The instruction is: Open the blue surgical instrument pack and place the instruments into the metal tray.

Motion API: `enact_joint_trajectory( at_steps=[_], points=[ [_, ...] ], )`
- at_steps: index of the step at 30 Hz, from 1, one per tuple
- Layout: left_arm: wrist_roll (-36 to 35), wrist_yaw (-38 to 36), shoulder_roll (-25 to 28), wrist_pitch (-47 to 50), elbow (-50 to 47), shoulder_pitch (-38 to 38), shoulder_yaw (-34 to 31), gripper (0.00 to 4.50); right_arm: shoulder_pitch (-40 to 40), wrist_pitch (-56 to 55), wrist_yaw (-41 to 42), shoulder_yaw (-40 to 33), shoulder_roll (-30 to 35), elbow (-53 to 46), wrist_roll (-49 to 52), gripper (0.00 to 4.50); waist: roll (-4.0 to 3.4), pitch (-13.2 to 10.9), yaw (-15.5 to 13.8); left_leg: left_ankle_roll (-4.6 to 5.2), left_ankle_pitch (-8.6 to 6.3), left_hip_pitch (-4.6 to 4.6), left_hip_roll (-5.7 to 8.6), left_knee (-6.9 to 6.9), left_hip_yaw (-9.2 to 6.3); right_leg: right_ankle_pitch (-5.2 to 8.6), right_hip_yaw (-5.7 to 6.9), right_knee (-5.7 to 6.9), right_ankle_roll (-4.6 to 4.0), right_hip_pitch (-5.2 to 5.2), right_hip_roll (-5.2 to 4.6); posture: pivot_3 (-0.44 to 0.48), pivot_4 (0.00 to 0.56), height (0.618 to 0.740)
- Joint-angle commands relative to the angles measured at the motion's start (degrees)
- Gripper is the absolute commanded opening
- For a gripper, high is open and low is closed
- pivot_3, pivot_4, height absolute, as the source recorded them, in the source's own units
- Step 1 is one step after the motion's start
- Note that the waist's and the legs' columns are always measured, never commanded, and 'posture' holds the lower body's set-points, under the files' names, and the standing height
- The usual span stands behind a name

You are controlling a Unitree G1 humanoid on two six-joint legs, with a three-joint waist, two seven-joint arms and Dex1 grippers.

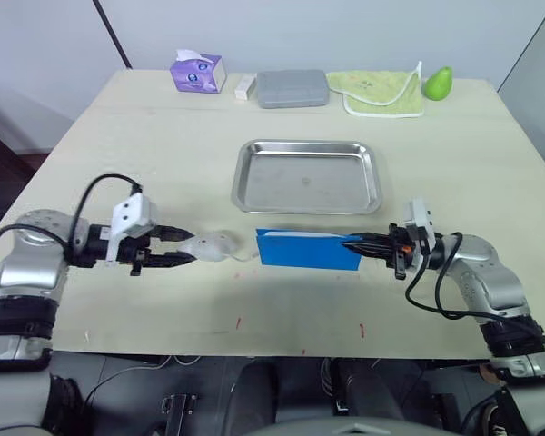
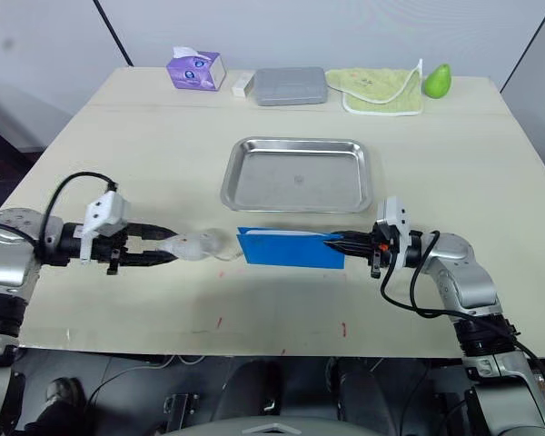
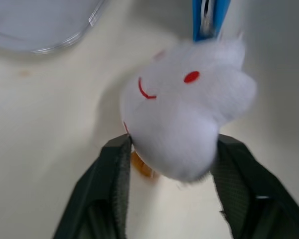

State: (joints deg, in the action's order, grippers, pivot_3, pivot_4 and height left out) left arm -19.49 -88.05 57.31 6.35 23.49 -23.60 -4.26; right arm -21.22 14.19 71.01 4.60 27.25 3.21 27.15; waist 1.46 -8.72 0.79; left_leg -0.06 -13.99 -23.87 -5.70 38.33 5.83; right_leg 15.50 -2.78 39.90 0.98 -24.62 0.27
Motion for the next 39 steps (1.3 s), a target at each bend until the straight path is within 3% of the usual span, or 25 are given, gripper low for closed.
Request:
enact_joint_trajectory(
  at_steps=[1, 8, 11, 14, 27, 30, 31, 39],
  points=[
    [-5.95, -3.87, 2.47, 4.61, -2.5, 0.96, -4.72, 2.43, 0.05, -1.0, 0.83, 0.15, 0.41, -1.64, -0.06, 0.0, 0.0, 0.0, 0.02, 0.0, 0.0, 0.0, 0.0, 0.0, 0.0, 0.0, 0.0, 0.0, 0.0, 0.0, 0.0, 0.0, 0.15, 0.74],
    [-14.79, -3.0, 3.92, 17.05, -7.8, 2.68, -8.9, 2.43, 0.16, -1.96, 0.91, -0.32, 0.64, -1.39, -0.31, 0.0, 0.0, 0.0, 0.0, 0.0, 0.0, 0.0, 0.0, 0.0, 0.0, 0.0, 0.0, 0.01, 0.0, 0.0, -0.01, 0.0, 0.15, 0.74],
    [-15.9, -1.08, 2.39, 18.1, -11.59, 3.12, -9.38, 3.13, 0.21, -2.06, 1.02, -0.62, 0.79, -1.32, -0.11, 0.0, 0.0, 0.0, -0.01, 0.0, 0.0, 0.0, 0.0, 0.0, 0.0, 0.0, 0.0, 0.0, 0.0, 0.0, -0.01, 0.0, 0.15, 0.74],
    [-15.72, 1.37, -0.3, 17.41, -14.2, 3.25, -8.96, 4.48, 0.18, -2.17, 0.99, -0.79, 0.89, -1.33, 0.08, 0.0, 0.0, 0.0, -0.12, 0.0, 0.0, 0.0, 0.02, 0.01, 0.0, 0.0, 0.0, 0.0, 0.0, 0.01, -0.03, 0.0, 0.15, 0.74],
    [-9.25, 1.47, -8.11, 10.62, -9.8, -2.6, -1.46, 4.48, 0.05, -0.9, 2.24, -0.26, 2.28, -2.16, 0.51, 0.0, 0.01, 0.0, -0.2, 0.0, 0.0, 0.0, 0.03, 0.03, -0.02, -0.01, -0.01, -0.01, 0.0, 0.04, 0.0, 0.0, 0.15, 0.74],
    [-7.1, 1.13, -10.03, 7.82, -7.38, -4.57, 0.74, 3.79, -0.33, -0.59, 2.37, 0.04, 2.16, -2.15, 0.45, 0.0, 0.0, 0.0, -0.18, 0.0, 0.0, 0.0, 0.04, 0.03, -0.04, 0.0, -0.01, -0.01, 0.0, 0.03, 0.01, 0.0, 0.15, 0.74],
    [-6.5, 1.08, -10.67, 6.93, -6.65, -5.14, 1.39, 3.37, -0.48, -0.4, 2.34, 0.09, 2.09, -2.22, 0.52, 0.0, 0.0, 0.0, -0.16, 0.0, 0.0, 0.0, 0.03, 0.03, -0.06, -0.01, 0.0, -0.01, 0.0, 0.04, 0.02, 0.0, 0.15, 0.74],
    [-1.89, -0.13, -16.79, 0.41, 0.56, -10.66, 6.03, 3.37, -0.98, 0.79, 2.49, 0.57, 2.03, -3.05, 0.5, 0.0, 0.0, 0.0, -0.16, 0.0, 0.0, -0.01, 0.05, 0.04, -0.05, -0.01, -0.02, 0.0, 0.0, 0.05, 0.03, 0.0, 0.15, 0.74]
  ],
)
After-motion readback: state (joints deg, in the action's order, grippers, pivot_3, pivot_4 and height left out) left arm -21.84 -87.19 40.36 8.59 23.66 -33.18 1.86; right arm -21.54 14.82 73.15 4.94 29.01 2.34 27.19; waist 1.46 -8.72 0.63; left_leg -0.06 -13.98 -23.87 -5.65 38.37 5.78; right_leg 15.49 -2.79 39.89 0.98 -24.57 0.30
